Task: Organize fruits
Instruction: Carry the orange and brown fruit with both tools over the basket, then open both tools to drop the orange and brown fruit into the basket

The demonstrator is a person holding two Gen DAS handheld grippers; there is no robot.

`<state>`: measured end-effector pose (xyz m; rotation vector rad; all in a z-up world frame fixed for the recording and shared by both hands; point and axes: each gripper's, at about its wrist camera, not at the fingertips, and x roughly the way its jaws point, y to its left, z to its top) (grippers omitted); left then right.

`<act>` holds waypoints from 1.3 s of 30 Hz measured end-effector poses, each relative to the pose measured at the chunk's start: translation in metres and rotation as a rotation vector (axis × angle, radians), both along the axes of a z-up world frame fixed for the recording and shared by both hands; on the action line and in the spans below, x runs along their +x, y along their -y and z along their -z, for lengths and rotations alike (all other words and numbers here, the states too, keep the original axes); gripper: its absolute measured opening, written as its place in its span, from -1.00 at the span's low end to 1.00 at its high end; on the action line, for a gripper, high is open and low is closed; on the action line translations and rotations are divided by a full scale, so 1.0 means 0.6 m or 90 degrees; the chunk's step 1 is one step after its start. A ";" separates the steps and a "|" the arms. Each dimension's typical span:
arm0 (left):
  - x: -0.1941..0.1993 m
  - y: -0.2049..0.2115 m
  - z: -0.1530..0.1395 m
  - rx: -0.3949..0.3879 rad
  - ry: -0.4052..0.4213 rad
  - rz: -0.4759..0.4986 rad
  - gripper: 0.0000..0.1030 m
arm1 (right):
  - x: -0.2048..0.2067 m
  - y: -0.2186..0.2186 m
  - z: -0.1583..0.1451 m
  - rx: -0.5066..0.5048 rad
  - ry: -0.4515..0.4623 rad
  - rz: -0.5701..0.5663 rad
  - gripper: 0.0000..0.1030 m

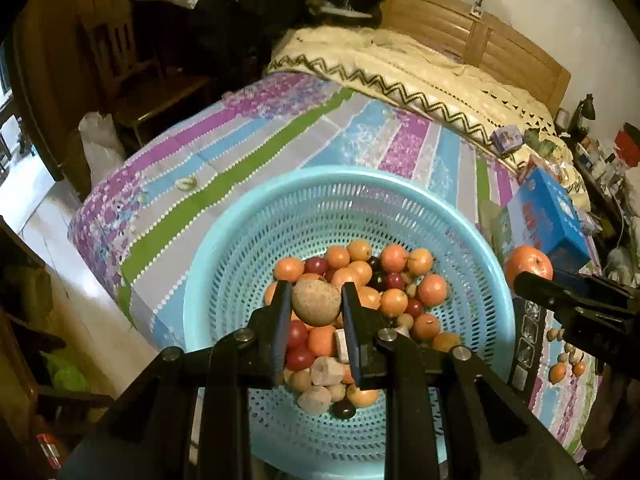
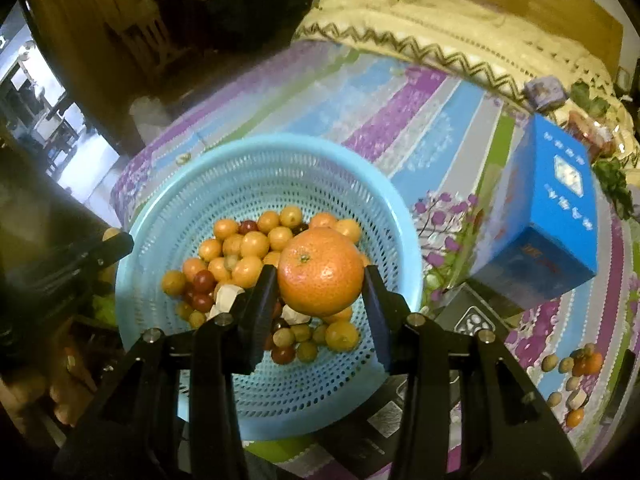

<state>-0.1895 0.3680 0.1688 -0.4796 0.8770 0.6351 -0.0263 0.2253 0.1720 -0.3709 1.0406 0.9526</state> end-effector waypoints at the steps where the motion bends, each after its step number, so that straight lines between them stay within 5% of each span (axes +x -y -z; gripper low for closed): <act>1: 0.001 -0.002 0.006 -0.005 -0.005 -0.001 -0.52 | 0.001 -0.002 0.004 -0.006 -0.003 0.000 -0.15; 34: 0.021 -0.009 0.041 -0.026 -0.032 0.005 -0.52 | 0.008 -0.018 0.025 -0.025 -0.019 -0.004 -0.12; 35: 0.021 -0.010 0.043 -0.027 -0.034 0.002 -0.44 | 0.008 -0.017 0.025 -0.025 -0.019 -0.004 -0.12; 38: 0.019 -0.013 0.044 -0.018 -0.034 -0.006 0.27 | 0.013 -0.017 0.029 -0.020 -0.025 0.001 0.01; 39: 0.017 -0.013 0.042 -0.012 -0.031 -0.011 0.30 | 0.014 -0.017 0.028 -0.016 -0.022 0.005 0.08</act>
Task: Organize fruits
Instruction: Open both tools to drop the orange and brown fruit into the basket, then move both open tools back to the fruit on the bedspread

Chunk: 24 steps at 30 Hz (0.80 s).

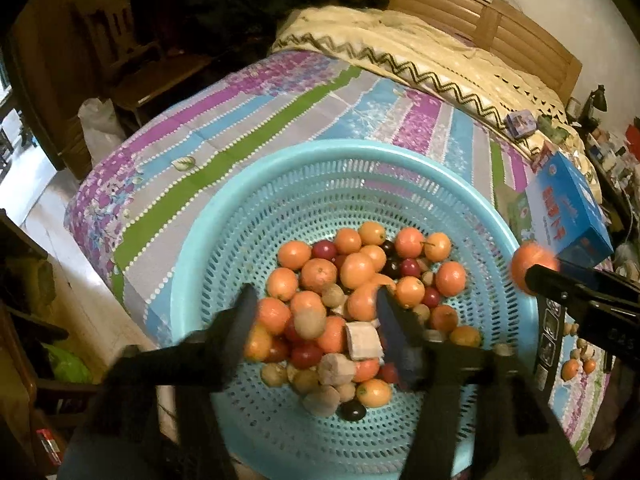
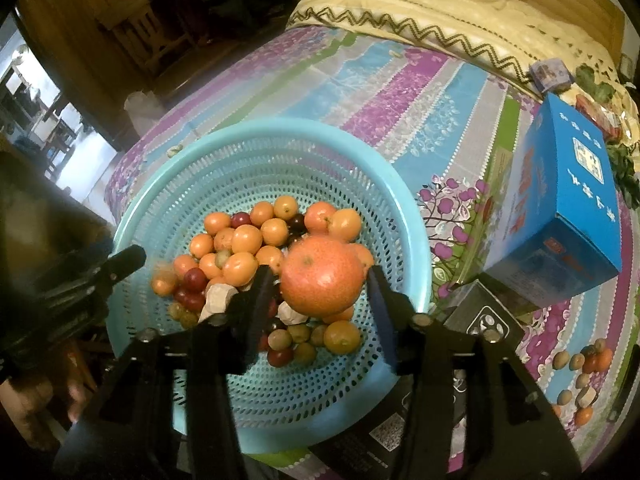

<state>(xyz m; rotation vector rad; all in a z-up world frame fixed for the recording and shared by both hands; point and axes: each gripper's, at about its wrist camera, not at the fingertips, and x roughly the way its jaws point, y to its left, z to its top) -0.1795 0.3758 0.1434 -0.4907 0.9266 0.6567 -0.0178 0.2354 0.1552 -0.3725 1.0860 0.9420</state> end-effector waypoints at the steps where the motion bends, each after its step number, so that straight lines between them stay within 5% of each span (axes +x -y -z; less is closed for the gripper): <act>1: -0.001 -0.001 0.000 0.000 0.002 -0.004 0.30 | 0.002 0.002 0.000 0.003 -0.001 0.001 0.09; 20: 0.010 0.009 0.004 0.004 -0.004 0.008 0.30 | 0.002 0.004 -0.007 0.023 -0.006 -0.007 0.09; 24: 0.010 0.013 0.004 0.028 0.000 0.001 0.30 | -0.024 0.031 -0.037 0.065 0.096 -0.006 0.09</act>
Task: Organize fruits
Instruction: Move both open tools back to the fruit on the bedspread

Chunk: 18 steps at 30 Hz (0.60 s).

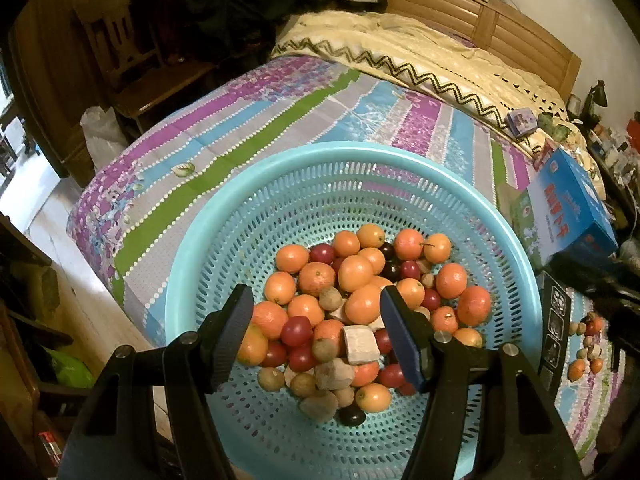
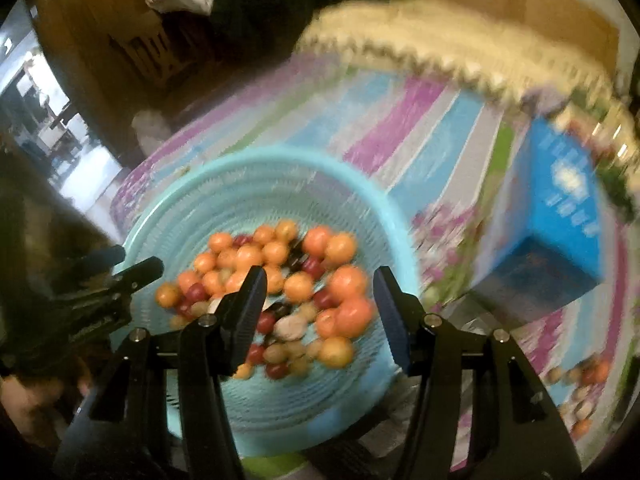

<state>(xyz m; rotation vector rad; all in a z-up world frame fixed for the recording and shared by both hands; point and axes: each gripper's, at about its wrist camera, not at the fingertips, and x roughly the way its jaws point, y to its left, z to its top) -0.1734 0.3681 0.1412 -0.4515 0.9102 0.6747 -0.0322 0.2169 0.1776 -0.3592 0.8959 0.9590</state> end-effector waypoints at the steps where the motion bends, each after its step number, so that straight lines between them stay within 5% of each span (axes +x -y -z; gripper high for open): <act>1: -0.001 0.002 -0.001 0.010 0.005 -0.005 0.30 | -0.008 0.013 -0.008 0.009 0.031 0.006 0.10; 4: -0.002 0.011 -0.006 0.039 0.020 -0.016 0.38 | -0.034 0.062 -0.025 0.038 0.121 0.031 0.38; 9: 0.008 0.031 -0.020 0.095 0.032 -0.018 0.42 | -0.061 0.144 -0.028 0.046 0.218 0.080 0.45; 18: 0.031 0.083 -0.057 0.150 0.055 -0.004 0.48 | -0.054 0.251 0.004 0.024 0.239 0.149 0.59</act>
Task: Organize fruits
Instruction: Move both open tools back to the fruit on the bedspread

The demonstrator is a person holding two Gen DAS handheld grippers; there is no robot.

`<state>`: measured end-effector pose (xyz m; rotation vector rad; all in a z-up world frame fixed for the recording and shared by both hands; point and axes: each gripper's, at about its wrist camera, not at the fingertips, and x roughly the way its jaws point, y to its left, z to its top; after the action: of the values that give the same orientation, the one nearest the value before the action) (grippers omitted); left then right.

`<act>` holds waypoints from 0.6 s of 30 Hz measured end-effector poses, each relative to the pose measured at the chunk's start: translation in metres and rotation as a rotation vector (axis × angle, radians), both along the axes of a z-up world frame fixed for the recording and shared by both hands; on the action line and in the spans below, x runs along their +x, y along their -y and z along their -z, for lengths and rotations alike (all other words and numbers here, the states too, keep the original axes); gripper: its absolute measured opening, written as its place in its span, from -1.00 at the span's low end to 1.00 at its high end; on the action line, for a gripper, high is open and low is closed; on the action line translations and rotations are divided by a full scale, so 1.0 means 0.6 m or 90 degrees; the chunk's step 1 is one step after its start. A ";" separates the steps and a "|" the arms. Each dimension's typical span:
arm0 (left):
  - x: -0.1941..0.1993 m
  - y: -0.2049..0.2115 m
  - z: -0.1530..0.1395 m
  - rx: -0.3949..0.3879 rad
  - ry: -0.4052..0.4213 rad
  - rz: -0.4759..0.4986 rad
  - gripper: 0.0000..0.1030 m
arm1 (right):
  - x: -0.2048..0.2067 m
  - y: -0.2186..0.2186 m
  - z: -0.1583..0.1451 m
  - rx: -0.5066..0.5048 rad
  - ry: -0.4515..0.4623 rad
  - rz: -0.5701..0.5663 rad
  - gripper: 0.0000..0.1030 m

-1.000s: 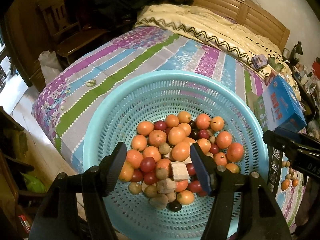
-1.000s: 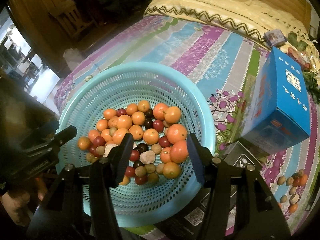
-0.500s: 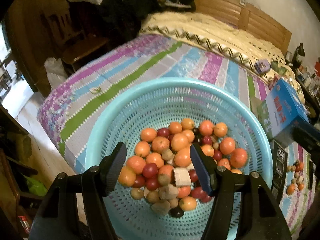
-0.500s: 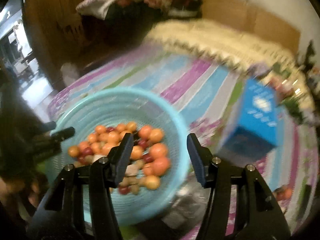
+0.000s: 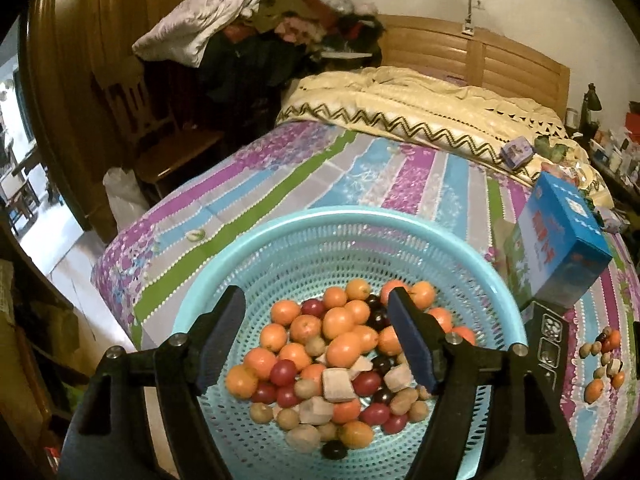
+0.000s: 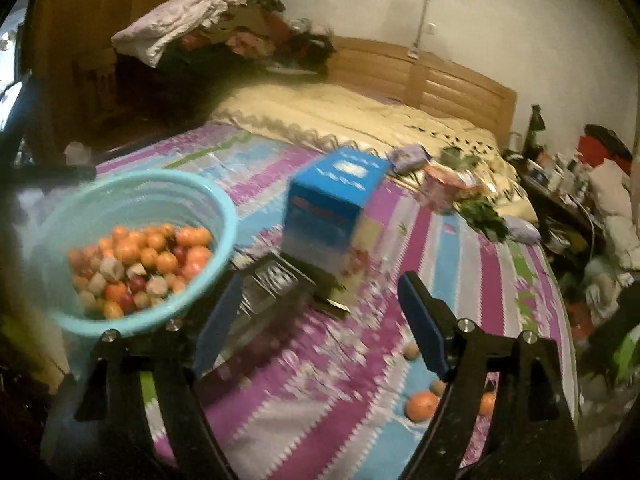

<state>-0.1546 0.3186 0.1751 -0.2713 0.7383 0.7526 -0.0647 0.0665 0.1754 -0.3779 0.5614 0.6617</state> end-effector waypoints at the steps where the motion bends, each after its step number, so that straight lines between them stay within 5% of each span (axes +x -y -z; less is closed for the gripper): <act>1: 0.003 0.006 -0.003 0.003 0.000 0.002 0.48 | 0.003 0.015 0.004 -0.001 -0.005 0.006 0.60; 9: 0.029 0.060 -0.020 0.033 -0.004 0.027 0.51 | 0.010 0.102 0.023 0.012 -0.031 0.040 0.61; 18: 0.057 0.179 -0.034 0.039 0.077 0.131 0.53 | 0.005 0.215 0.075 0.018 -0.079 0.087 0.65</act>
<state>-0.1204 0.2113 0.1954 -0.1802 0.6171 0.5579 -0.0614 -0.0625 0.1301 -0.2707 0.6887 0.5634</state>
